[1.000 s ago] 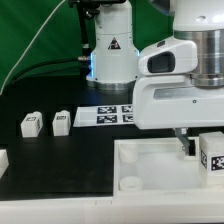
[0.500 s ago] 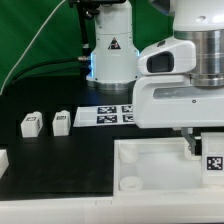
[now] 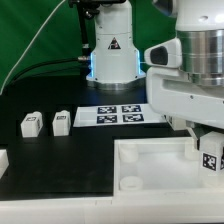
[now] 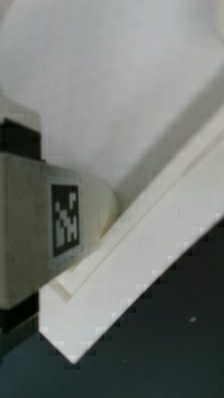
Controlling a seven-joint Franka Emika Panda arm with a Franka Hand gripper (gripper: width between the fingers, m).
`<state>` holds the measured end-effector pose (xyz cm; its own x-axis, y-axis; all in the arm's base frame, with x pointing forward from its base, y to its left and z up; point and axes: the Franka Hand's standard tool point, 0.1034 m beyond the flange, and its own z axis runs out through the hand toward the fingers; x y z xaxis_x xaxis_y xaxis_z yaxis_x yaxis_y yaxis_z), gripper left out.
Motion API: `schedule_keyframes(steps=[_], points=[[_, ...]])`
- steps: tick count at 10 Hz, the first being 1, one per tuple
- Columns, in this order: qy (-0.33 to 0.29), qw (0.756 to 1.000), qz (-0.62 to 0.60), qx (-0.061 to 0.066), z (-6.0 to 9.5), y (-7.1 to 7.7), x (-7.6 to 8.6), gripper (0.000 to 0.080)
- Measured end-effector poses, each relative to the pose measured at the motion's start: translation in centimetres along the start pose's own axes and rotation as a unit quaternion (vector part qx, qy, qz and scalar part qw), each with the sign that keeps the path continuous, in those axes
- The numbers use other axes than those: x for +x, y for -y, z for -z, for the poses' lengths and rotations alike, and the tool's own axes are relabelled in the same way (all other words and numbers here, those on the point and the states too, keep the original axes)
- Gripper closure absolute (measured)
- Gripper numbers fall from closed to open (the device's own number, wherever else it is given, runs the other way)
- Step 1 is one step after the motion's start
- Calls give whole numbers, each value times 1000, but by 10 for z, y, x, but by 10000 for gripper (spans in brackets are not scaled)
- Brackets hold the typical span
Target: Assemble one leg
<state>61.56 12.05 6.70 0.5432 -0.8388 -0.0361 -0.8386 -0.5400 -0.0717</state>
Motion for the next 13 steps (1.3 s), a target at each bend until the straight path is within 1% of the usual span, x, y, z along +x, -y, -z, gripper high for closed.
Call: schedule_keyframes(steps=[2, 3, 4, 6, 7, 8, 9, 10, 12, 13], points=[[0, 992, -124, 4, 0, 1, -1, 509], [-1, 981, -194, 11, 0, 2, 0, 509], [1, 973, -231, 12, 0, 2, 0, 509], [1, 974, -226, 12, 0, 2, 0, 509], [1, 974, -226, 12, -1, 2, 0, 331], [1, 974, -224, 11, -2, 3, -2, 213], [1, 976, -217, 9, -3, 2, -3, 213], [1, 980, -200, 8, -3, 1, -3, 163], [2, 989, -146, 4, -3, 0, -2, 154], [4, 996, -89, -1, -1, -1, 1, 154]])
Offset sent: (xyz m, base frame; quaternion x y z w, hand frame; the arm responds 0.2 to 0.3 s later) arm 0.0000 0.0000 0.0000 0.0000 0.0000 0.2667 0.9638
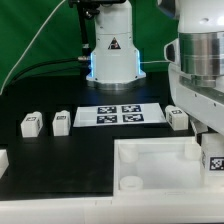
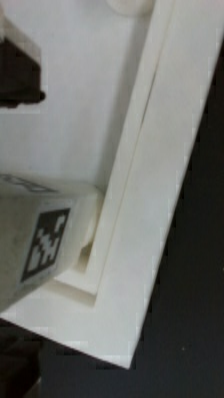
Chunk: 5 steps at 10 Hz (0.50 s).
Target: Assemble one leg
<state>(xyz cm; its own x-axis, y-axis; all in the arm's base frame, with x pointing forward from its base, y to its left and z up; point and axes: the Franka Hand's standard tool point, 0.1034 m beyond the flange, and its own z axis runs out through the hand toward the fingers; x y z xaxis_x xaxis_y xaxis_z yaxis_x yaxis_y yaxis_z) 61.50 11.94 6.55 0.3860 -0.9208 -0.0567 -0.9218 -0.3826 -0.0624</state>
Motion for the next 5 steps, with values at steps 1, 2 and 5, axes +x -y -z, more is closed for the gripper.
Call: schedule_keyframes(steps=[1, 2, 5], points=[[1, 998, 61, -1, 1, 0, 2, 151], [1, 993, 115, -2, 1, 0, 2, 151], [0, 962, 274, -3, 0, 0, 3, 151]])
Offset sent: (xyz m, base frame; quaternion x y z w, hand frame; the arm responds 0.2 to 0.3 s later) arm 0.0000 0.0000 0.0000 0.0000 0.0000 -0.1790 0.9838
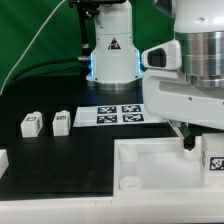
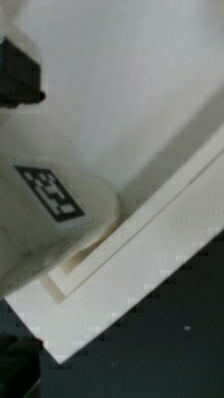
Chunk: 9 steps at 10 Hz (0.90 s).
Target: Assemble one leg
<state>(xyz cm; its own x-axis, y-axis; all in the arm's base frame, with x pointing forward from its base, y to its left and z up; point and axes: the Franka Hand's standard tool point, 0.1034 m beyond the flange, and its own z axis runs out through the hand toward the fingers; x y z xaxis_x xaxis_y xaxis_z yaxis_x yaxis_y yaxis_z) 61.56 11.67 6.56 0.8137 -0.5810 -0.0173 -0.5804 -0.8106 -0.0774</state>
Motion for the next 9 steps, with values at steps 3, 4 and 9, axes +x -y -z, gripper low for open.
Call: schedule_keyframes(steps=[3, 4, 9], points=[[-10, 977, 211, -23, 0, -3, 1, 151], [-10, 967, 255, -26, 0, -3, 2, 151], [-10, 961, 276, -28, 0, -3, 2, 397]])
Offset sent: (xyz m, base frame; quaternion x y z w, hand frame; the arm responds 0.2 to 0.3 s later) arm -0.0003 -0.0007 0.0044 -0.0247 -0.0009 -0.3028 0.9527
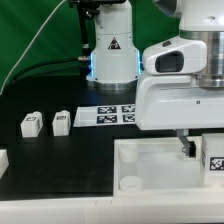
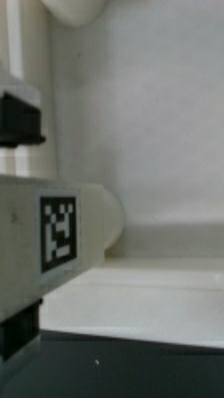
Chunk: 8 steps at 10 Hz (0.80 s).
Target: Assemble one leg
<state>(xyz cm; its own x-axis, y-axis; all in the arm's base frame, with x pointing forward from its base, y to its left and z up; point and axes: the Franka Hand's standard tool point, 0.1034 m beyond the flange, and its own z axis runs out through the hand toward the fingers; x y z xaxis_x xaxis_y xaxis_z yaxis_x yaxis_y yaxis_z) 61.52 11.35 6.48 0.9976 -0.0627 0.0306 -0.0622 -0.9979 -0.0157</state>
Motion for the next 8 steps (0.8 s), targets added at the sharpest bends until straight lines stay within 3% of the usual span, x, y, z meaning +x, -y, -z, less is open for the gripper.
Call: schedule_keyframes(steps=[1, 5, 8], points=[[0, 1000, 0, 0, 0, 0, 0, 508], [0, 999, -46, 2, 0, 1, 0, 508], [2, 978, -207, 6, 0, 2, -1, 507]])
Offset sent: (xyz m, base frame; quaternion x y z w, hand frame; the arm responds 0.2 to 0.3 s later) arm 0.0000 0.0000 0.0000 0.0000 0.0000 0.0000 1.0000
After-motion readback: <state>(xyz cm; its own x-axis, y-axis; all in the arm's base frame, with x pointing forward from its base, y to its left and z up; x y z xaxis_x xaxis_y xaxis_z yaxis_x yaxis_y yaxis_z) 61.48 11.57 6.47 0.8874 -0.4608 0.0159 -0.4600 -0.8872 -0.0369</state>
